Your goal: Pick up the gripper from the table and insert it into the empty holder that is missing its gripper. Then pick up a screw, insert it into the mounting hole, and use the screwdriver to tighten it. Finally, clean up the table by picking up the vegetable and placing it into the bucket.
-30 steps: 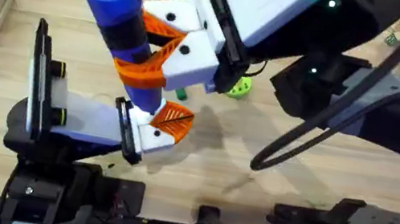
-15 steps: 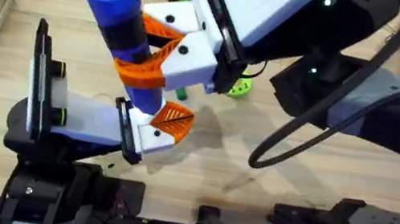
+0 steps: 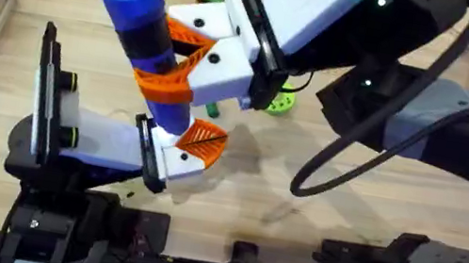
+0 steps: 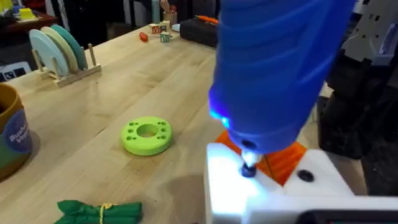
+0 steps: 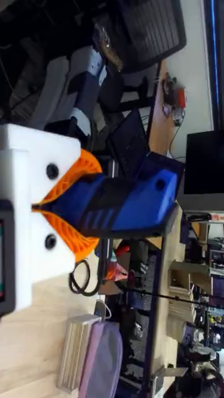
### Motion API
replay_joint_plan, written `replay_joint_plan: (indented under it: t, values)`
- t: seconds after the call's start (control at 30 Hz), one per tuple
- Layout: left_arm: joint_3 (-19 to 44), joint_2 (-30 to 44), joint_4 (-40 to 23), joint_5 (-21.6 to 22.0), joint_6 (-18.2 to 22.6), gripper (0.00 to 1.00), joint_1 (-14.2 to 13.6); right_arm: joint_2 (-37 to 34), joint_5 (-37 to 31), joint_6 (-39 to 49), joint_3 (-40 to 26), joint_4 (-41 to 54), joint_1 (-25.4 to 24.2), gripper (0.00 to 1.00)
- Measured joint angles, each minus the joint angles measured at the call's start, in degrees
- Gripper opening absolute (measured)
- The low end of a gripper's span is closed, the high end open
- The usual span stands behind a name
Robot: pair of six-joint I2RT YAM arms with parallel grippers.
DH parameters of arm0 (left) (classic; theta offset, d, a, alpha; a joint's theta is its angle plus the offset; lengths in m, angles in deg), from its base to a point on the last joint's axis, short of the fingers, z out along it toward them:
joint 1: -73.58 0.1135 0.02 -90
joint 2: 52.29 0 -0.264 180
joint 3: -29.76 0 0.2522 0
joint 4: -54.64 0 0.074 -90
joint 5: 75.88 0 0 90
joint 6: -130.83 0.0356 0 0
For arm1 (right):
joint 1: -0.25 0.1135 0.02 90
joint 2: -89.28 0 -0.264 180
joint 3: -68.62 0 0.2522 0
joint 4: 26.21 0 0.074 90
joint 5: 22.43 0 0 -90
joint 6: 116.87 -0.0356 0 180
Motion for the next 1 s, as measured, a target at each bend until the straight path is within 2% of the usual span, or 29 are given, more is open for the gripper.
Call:
replay_joint_plan:
  t: [0.5,0.77,1.0]
  values:
    - [0.0,0.01,0.0,0.06,-0.02,0.008,0.0,-0.11,-0.39,0.7,0.24,-0.54,0.0,0.024]
    - [0.0,-0.01,0.02,0.08,-0.02,0.008,0.0,-0.1,-0.79,0.58,4.53,-11.51,0.0,0.024]
    - [0.0,0.0,0.02,0.09,-0.02,0.008,0.0,-0.09,-2.38,-0.69,5.35,-12.66,0.0,0.024]
